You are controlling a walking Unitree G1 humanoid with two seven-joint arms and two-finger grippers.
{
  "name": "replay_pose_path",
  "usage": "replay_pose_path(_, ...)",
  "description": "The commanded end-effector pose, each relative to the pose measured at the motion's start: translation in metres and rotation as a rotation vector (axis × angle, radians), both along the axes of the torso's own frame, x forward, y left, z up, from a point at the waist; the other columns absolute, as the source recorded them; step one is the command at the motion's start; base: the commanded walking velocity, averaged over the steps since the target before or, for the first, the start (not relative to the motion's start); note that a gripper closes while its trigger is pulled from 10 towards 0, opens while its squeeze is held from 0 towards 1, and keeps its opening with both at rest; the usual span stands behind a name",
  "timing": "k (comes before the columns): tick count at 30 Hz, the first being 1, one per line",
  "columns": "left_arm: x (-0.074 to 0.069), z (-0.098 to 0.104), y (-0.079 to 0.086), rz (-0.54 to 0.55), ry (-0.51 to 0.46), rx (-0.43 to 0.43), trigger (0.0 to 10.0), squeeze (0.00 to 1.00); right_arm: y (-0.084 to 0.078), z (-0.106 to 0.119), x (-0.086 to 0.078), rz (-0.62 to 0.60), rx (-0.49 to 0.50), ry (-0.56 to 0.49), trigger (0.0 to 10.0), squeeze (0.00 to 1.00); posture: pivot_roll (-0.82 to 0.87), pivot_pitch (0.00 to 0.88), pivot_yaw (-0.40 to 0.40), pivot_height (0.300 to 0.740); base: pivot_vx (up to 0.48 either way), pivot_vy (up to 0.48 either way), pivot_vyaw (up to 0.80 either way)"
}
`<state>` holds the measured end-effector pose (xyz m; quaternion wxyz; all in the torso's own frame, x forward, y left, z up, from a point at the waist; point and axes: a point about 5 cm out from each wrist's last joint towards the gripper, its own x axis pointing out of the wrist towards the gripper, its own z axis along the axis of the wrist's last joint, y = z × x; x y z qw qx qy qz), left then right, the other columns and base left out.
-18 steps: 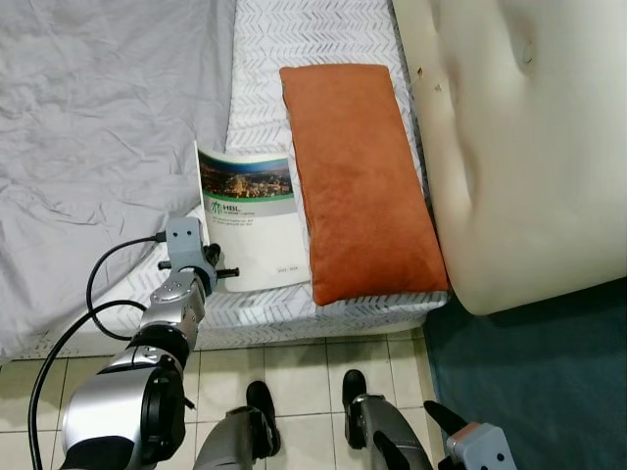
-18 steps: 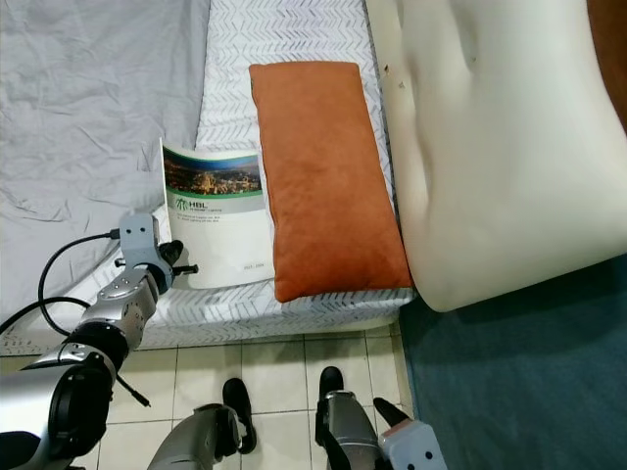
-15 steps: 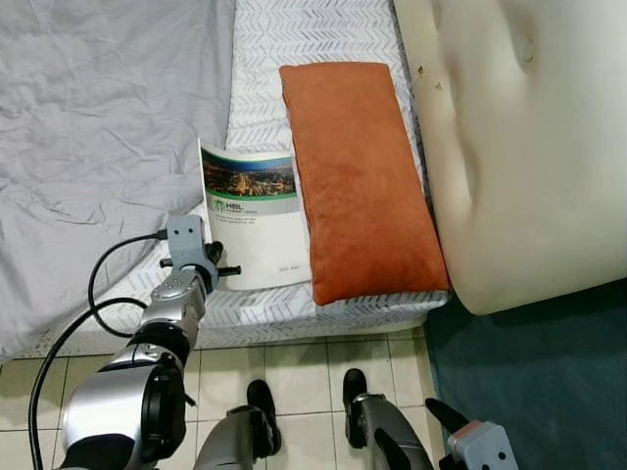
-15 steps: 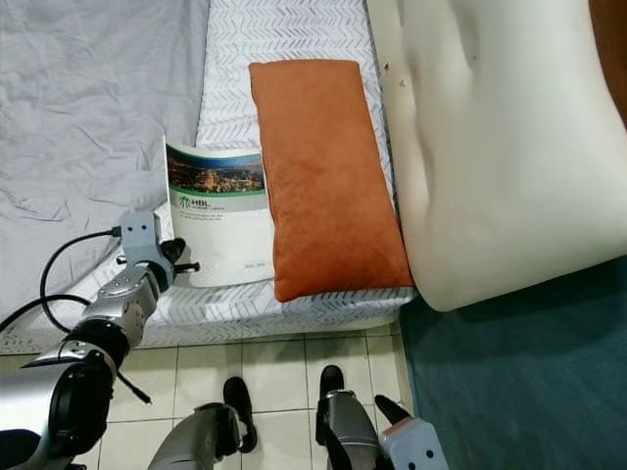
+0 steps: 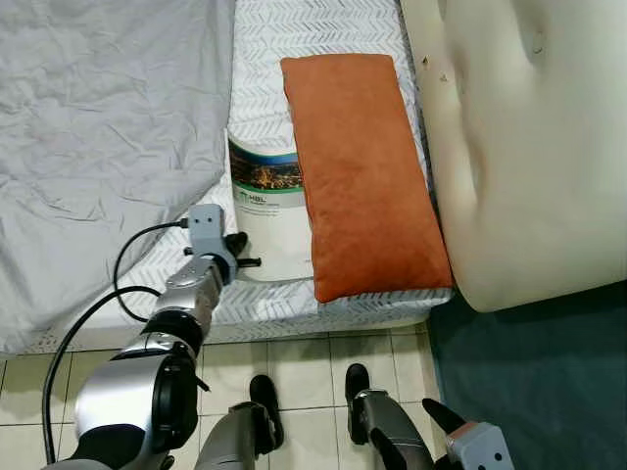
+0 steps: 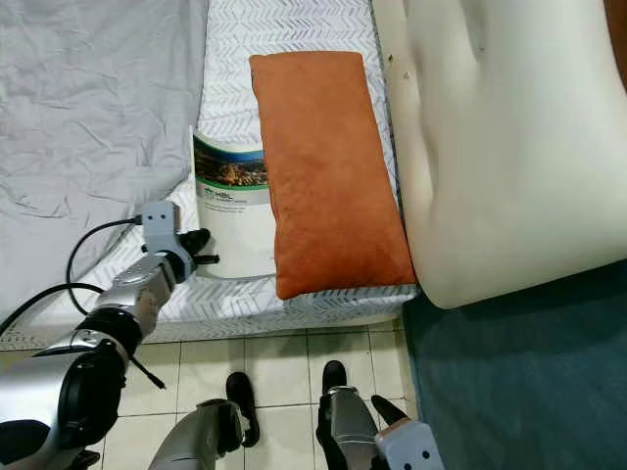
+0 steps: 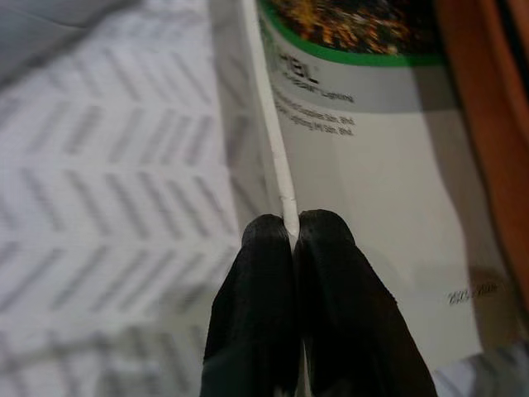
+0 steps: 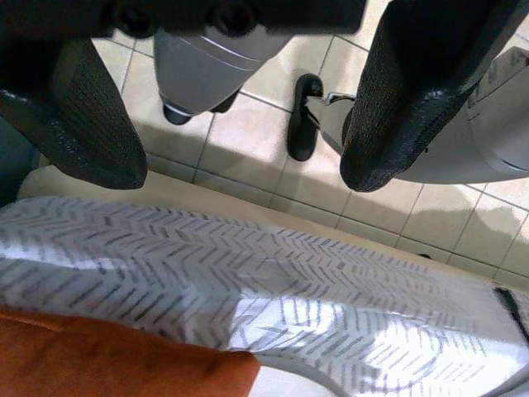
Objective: Clean up the room
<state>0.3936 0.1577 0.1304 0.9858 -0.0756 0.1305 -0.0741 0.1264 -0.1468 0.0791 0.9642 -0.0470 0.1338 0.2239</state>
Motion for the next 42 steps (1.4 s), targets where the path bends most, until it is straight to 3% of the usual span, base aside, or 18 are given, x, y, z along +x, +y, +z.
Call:
replay_pose_path(1,-0.003,-0.009,-0.007,-0.035,0.047,0.014,10.0,0.00,-0.001,-0.006,-0.009,-0.006,-0.013,0.050,10.0,0.00,-0.40,0.540,-0.026,0.740,0.000,0.000,0.00)
replay_pose_path(4,-0.005,-0.012,-0.005,-0.023,0.057,0.008,10.0,0.00,-0.001,-0.007,-0.008,-0.008,-0.012,0.049,10.0,0.00,-0.40,0.535,-0.025,0.740,0.000,0.000,0.00)
replay_pose_path(5,-0.006,-0.014,-0.004,-0.020,0.064,0.016,10.0,0.64,-0.001,-0.007,-0.009,-0.008,-0.011,0.049,10.0,0.00,-0.40,0.532,-0.024,0.740,0.000,0.000,0.00)
replay_pose_path(6,-0.006,-0.014,-0.004,-0.020,0.064,0.016,10.0,0.64,-0.001,-0.007,-0.009,-0.008,-0.011,0.049,10.0,0.00,-0.40,0.532,-0.024,0.740,0.000,0.000,0.00)
replay_pose_path(7,-0.007,-0.016,0.000,-0.012,0.070,0.040,10.0,1.00,0.000,-0.007,-0.008,-0.005,-0.011,0.049,10.0,0.00,-0.40,0.532,-0.026,0.740,0.000,0.000,0.00)
replay_pose_path(15,-0.005,-0.009,0.019,-0.003,0.048,0.163,10.0,1.00,-0.002,-0.010,-0.003,-0.007,-0.012,0.050,10.0,0.00,-0.37,0.511,-0.025,0.740,0.000,0.000,0.00)
replay_pose_path(17,-0.007,-0.007,0.036,0.005,0.037,0.234,10.0,1.00,0.000,-0.014,0.004,-0.005,-0.003,0.044,10.0,0.00,-0.34,0.491,-0.018,0.740,0.000,0.000,0.00)
replay_pose_path(21,-0.008,-0.005,0.049,0.011,0.028,0.312,10.0,1.00,0.003,-0.014,0.011,0.003,0.005,0.030,10.0,0.00,-0.33,0.477,-0.017,0.740,0.000,0.000,0.00)
replay_pose_path(22,-0.008,0.003,0.064,0.036,0.001,0.366,10.0,1.00,0.004,-0.018,0.023,0.006,0.012,0.017,10.0,0.00,-0.29,0.428,0.001,0.740,0.000,0.000,0.00)
replay_pose_path(24,-0.009,0.010,0.078,0.049,-0.033,0.413,10.0,1.00,0.006,-0.020,0.033,0.006,0.020,-0.001,10.0,0.00,-0.27,0.401,0.009,0.740,0.000,0.000,0.00)
replay_pose_path(26,-0.009,0.012,0.081,0.044,-0.049,0.436,10.0,1.00,0.007,-0.021,0.040,0.005,0.026,-0.009,10.0,0.00,-0.25,0.371,0.022,0.740,0.000,0.000,0.00)
replay_pose_path(28,-0.013,0.011,0.084,-0.009,-0.091,0.480,10.0,1.00,0.006,-0.017,0.058,-0.021,0.051,-0.048,10.0,0.00,-0.22,0.305,0.044,0.740,0.000,0.000,0.00)
replay_pose_path(32,-0.027,-0.006,0.073,-0.097,-0.189,0.479,10.0,1.00,-0.007,-0.011,0.094,-0.114,0.099,-0.111,10.0,0.00,-0.14,0.199,0.071,0.740,0.000,0.000,0.00)
replay_pose_path(35,-0.047,-0.025,0.062,-0.059,-0.265,0.451,10.0,1.00,-0.015,-0.007,0.114,-0.173,0.135,-0.145,10.0,0.00,-0.08,0.123,0.075,0.740,0.000,0.000,0.00)
replay_pose_path(36,-0.047,-0.025,0.062,-0.059,-0.265,0.451,10.0,1.00,-0.015,-0.007,0.114,-0.173,0.135,-0.145,10.0,0.00,-0.08,0.123,0.075,0.740,0.000,0.000,0.00)
replay_pose_path(37,-0.070,-0.042,0.054,0.002,-0.270,0.421,10.0,1.00,-0.016,-0.004,0.123,-0.196,0.157,-0.165,10.0,0.00,-0.03,0.069,0.068,0.740,0.000,0.000,0.00)
replay_pose_path(38,-0.079,-0.050,0.050,0.031,-0.259,0.409,10.0,1.00,-0.017,-0.004,0.128,-0.203,0.164,-0.170,10.0,0.00,-0.03,0.069,0.068,0.740,0.000,0.000,0.00)
replay_pose_path(42,-0.096,-0.064,0.036,0.071,-0.223,0.393,10.0,1.00,-0.017,-0.004,0.138,-0.212,0.172,-0.178,10.0,0.00,0.00,0.021,0.055,0.740,0.000,0.000,0.00)
